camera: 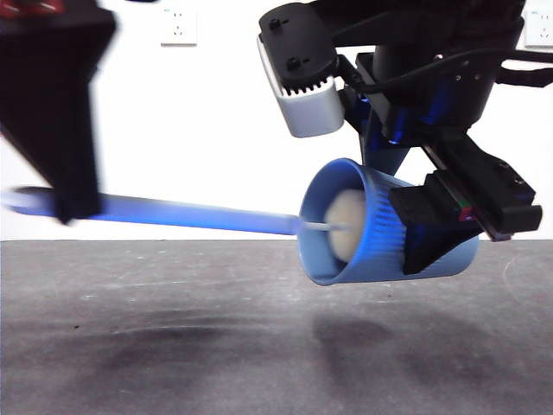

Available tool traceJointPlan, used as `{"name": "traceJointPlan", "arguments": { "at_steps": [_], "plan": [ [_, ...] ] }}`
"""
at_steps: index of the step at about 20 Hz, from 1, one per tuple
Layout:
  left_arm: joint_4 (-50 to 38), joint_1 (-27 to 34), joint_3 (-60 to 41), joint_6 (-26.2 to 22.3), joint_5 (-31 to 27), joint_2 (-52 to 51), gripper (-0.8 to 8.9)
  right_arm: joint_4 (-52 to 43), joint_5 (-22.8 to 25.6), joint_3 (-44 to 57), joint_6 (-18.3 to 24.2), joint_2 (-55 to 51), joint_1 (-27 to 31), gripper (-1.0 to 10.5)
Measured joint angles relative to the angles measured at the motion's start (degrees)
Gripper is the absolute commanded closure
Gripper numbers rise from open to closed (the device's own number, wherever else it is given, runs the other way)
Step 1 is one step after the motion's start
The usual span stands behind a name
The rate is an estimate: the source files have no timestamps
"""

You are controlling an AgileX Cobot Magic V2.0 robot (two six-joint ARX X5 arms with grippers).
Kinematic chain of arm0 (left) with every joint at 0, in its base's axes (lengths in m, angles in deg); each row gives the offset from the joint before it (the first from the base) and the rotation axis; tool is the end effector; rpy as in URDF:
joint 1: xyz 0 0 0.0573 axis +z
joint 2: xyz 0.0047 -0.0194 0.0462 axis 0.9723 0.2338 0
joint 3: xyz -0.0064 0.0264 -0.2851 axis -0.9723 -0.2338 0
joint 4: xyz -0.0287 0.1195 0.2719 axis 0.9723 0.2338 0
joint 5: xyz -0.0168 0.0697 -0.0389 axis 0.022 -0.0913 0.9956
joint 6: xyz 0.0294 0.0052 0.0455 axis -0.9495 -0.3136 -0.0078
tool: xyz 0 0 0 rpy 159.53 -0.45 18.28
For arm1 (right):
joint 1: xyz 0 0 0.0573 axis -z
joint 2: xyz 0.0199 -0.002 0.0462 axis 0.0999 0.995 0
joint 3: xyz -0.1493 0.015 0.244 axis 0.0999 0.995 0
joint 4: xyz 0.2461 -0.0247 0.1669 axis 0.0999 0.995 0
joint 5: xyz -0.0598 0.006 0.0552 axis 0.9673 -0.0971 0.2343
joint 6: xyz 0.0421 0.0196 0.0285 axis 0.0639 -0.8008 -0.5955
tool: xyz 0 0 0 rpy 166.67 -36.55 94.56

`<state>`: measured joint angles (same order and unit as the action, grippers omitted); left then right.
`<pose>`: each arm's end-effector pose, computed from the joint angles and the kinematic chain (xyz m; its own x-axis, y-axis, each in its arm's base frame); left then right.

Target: Pick up the cup brush,pick up the cup,insert the brush into the cup,clean the cup,put the cup brush back,put the cup back to the fixed position on the table

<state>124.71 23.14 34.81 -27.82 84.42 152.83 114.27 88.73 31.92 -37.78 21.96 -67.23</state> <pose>0.1485 -0.1988 0.2597 0.2337 -0.2905 -0.9279 0.8177 0.5751 0.0259 0.1550 0.2482 0.2015 0.6873 0.0191 -0.7261 -0.7100 -0.1934 -0.6771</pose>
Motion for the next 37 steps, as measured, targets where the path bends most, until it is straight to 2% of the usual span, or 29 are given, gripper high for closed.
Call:
{"name": "traceJointPlan", "arguments": {
  "at_steps": [4,7,10,13,16,20,23,27,33,37],
  "plan": [
    [9.66,0.00,0.00,-0.07,-2.93,-5.03,8.22,0.94,2.93,-0.02,-1.88,0.00,0.02,9.6],
    [14.25,0.02,0.00,1.07,-3.76,-9.92,8.22,1.29,5.49,-0.02,-6.29,-0.42,0.85,9.6],
    [17.86,0.02,0.00,3.13,-6.51,-14.88,8.22,1.42,8.33,-0.02,-15.06,-3.15,2.82,9.6],
    [18.49,0.02,0.00,7.61,-11.72,-18.58,8.22,1.68,8.50,-0.02,-25.14,-7.17,5.44,9.6],
    [14.80,0.15,-0.02,15.17,-18.62,-19.39,8.22,1.70,6.84,-0.11,-35.32,-13.33,7.61,9.6],
    [-2.08,1.92,-0.02,24.13,-19.21,-15.54,8.22,-1.66,-3.43,-0.44,-50.10,-23.85,9.75,9.6],
    [-10.88,4.04,-0.02,26.99,-20.09,-8.63,8.22,-4.44,-7.89,-0.83,-56.57,-30.62,9.75,9.6],
    [-18.60,8.07,-0.02,30.93,-19.47,2.67,8.22,-3.56,-8.04,-0.90,-60.28,-36.41,9.75,9.6],
    [-27.89,12.13,-0.02,33.16,-16.52,17.57,8.22,-0.92,-8.04,-0.90,-60.94,-39.30,9.75,9.6],
    [-35.74,13.55,-0.02,33.18,-14.56,23.37,8.22,-0.20,-8.07,-0.90,-61.07,-39.12,9.75,9.6]
  ]
}}
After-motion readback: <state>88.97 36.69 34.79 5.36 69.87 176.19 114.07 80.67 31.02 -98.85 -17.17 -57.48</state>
